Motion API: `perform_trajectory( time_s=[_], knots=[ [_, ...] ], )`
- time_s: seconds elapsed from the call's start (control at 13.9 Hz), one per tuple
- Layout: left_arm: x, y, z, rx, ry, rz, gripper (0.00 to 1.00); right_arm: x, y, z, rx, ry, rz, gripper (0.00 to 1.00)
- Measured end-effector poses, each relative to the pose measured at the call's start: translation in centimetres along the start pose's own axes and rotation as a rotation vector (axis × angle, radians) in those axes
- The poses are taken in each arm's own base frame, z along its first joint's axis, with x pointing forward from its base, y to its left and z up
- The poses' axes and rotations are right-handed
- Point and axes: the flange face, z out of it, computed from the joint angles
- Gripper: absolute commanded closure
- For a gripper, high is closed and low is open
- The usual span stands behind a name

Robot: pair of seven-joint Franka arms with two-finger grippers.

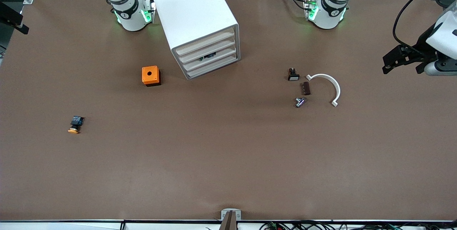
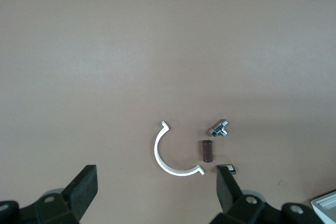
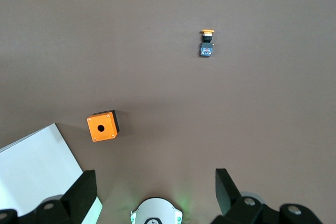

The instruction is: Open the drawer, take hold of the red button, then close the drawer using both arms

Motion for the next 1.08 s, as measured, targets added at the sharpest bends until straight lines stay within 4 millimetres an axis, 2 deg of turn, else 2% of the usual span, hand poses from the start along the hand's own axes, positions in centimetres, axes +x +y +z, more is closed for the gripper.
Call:
perform_trajectory(
  time_s=[0.65, 0.79, 1.08],
  knots=[
    [0.0, -0.1, 0.5, 0.001, -0.022, -0.001, 0.00, 0.0, 0.0, 0.0, 0.000, 0.000, 0.000, 0.00],
    [0.0, 0.0, 1.8, 0.003, -0.075, 0.000, 0.00, 0.0, 0.0, 0.0, 0.000, 0.000, 0.000, 0.00],
    [1.6, 1.1, 6.8, 0.000, -0.167, 0.008, 0.00, 0.0, 0.0, 0.0, 0.000, 0.000, 0.000, 0.00]
  ],
)
